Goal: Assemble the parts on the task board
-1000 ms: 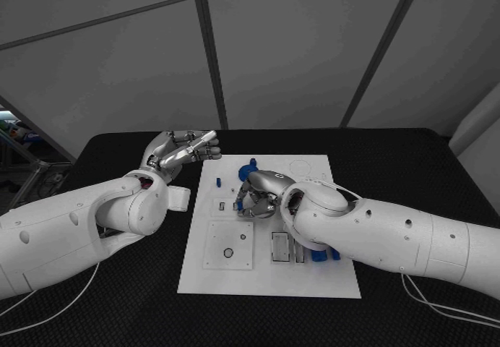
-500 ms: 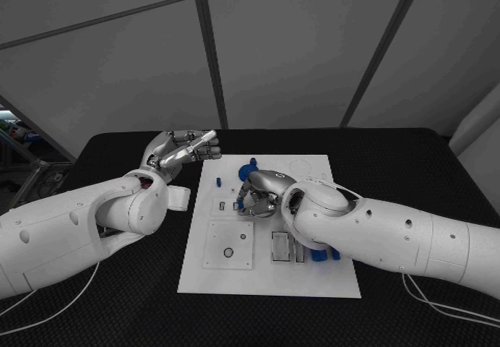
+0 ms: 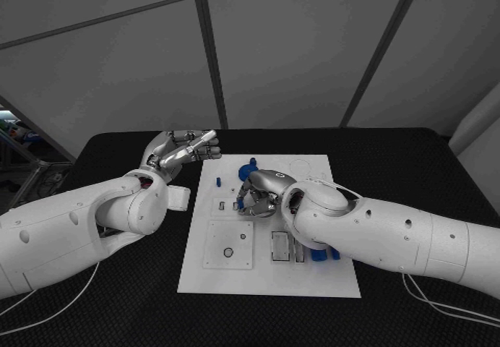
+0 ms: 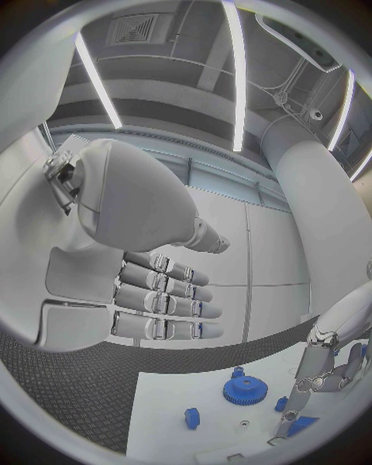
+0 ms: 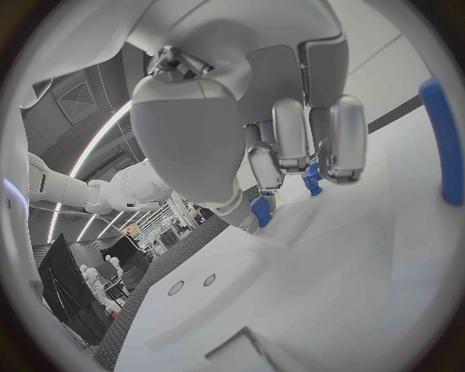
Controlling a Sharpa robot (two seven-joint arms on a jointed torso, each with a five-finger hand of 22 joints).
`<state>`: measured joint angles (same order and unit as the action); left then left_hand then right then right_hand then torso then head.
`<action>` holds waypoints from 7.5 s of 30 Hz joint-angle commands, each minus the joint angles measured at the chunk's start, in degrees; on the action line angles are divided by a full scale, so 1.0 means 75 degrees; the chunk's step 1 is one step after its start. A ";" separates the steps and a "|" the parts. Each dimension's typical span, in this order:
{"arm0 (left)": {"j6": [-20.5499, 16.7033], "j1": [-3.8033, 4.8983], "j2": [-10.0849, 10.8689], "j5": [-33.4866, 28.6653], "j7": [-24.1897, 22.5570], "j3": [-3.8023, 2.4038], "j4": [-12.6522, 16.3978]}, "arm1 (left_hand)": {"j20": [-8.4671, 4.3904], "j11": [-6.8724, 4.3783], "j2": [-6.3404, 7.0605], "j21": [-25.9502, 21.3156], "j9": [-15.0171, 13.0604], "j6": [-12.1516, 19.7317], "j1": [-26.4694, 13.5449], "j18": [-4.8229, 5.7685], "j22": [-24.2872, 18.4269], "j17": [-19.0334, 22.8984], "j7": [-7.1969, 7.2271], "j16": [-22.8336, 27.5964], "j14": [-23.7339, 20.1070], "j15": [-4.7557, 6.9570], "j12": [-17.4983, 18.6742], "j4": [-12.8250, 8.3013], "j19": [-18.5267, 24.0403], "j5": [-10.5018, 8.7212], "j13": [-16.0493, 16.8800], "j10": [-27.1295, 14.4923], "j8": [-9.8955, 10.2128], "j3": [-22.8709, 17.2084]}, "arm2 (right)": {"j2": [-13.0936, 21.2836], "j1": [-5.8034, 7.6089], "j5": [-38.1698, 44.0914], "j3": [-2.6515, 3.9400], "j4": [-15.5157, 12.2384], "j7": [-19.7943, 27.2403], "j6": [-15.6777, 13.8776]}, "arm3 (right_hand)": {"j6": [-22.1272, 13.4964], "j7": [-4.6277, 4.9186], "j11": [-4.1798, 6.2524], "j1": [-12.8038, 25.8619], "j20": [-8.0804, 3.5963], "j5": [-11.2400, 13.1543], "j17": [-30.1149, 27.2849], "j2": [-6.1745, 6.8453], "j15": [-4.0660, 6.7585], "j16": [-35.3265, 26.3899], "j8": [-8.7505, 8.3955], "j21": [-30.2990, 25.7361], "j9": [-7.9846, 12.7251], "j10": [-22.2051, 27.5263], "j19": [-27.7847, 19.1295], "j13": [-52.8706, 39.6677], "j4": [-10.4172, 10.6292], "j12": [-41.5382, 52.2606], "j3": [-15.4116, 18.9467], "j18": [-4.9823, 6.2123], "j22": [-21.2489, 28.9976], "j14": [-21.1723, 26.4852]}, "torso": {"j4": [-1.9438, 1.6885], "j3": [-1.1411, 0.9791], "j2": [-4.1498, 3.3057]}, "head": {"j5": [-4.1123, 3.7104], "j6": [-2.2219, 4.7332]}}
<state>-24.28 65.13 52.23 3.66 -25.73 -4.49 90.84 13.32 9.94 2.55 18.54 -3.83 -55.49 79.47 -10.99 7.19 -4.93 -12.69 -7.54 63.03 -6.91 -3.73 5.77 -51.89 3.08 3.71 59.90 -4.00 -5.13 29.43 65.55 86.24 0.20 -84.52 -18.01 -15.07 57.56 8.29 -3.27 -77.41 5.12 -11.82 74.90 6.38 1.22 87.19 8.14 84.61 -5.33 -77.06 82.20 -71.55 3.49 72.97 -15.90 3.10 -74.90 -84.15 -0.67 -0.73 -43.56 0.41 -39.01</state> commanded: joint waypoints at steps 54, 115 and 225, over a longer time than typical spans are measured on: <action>0.1427 0.0028 0.0165 0.2221 0.2046 -0.0007 -0.0198 | -0.1071 -0.0962 -0.0245 0.1816 -0.0016 -0.0918 -0.0322 0.0062 0.0866 -0.1696 0.0645 -0.2480 0.3181 0.1053 -0.0603 0.0120 -0.2499 0.0004 0.0169 0.2455 -0.0084 0.0041 | 0.1546 0.0221 -0.1626 0.0165 -0.1202 0.2397 -0.2003 | -0.1192 0.0200 -0.0206 -0.1308 0.0226 0.0056 0.0492 0.0163 -0.0228 -0.0513 0.0345 -0.0727 0.0146 0.0848 -0.0792 0.1062 0.1549 -0.0671 0.2308 0.0217 0.0831 -0.0376 | 0.0067 -0.0017 0.0100 | -0.0024 0.0118; 0.4299 0.1483 -0.2063 0.6686 0.8028 0.0992 -0.1711 | -0.1497 -0.1495 -0.0419 0.8180 -0.2847 -0.0474 -0.1792 0.0912 0.8381 -0.4247 0.1336 -0.4395 0.2375 0.1494 -0.7100 0.1404 -0.3747 -0.0027 0.5950 0.1951 -0.3325 0.2183 | 0.2380 0.0582 -0.4109 0.0593 -0.0533 0.2071 -0.1964 | -0.0557 -0.0016 0.0001 -0.1033 0.0023 -0.0438 -0.0233 -0.0063 -0.0031 -0.1125 0.0811 -0.1331 0.0140 0.0920 -0.1190 0.1430 0.1329 -0.0925 0.2305 0.0379 0.1721 -0.0224 | 0.0088 -0.0103 0.0373 | 0.0287 -0.0257; 0.3345 0.1436 -0.1758 0.6545 0.7750 0.1073 -0.1302 | -0.1586 -0.1642 0.1223 0.8383 -0.4099 -0.0061 -0.1804 0.0994 0.9028 -0.4680 0.1446 -0.4121 0.2474 0.1601 -0.6732 -0.0863 -0.3941 0.1447 0.5334 0.2322 -0.4172 -0.5516 | 0.2104 0.0573 -0.4098 0.0591 -0.0277 0.2015 -0.1725 | -0.0577 -0.0013 0.0000 -0.0985 0.0020 -0.0572 -0.0229 -0.0105 -0.0030 -0.1142 0.0822 -0.1378 0.0152 0.0924 -0.1192 0.1449 0.1340 -0.0934 0.2289 0.0385 0.1771 -0.0236 | 0.0091 -0.0107 0.0355 | 0.0335 -0.0404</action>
<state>2.66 75.92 39.08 50.69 32.80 3.56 80.93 1.45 -2.05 11.76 81.12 -34.51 -55.63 66.45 -3.39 74.79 -39.97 -1.96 -38.74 81.50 4.62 -54.51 9.85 -80.98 13.34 43.83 76.43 -35.12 -35.52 45.26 69.78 55.32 4.59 -86.55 -3.17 -28.29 53.50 8.29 -3.28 -85.34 5.31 -15.94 73.22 5.71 0.52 78.85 13.96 74.65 -4.27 -70.31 73.81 -60.77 13.67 66.23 1.40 4.89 -61.69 -84.05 -0.04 -1.50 -40.86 2.87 -41.99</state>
